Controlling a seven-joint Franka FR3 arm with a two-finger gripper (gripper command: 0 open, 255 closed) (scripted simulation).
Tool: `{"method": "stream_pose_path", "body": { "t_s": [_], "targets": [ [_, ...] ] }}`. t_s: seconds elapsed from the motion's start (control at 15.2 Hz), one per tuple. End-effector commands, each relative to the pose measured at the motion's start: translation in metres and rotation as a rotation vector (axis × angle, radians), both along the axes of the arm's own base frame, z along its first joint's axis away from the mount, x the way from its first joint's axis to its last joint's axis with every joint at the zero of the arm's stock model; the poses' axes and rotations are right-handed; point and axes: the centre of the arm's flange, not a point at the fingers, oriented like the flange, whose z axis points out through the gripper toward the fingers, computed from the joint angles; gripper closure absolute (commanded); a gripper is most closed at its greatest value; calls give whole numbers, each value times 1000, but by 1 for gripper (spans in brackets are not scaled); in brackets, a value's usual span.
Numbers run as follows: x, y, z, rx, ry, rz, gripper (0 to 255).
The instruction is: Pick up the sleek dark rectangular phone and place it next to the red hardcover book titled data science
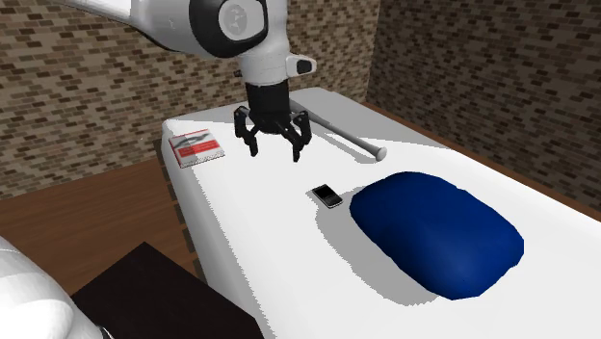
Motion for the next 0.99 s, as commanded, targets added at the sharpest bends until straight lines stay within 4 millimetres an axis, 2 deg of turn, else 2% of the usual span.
{"method": "stream_pose_path", "body": {
  "t_s": [0.0,0.46,0.92],
  "targets": [
    [15,-12,-24,2,1,47,0],
    [77,-37,-89,15,8,203,0],
    [141,-52,-155,28,16,359,0]
  ]
}}
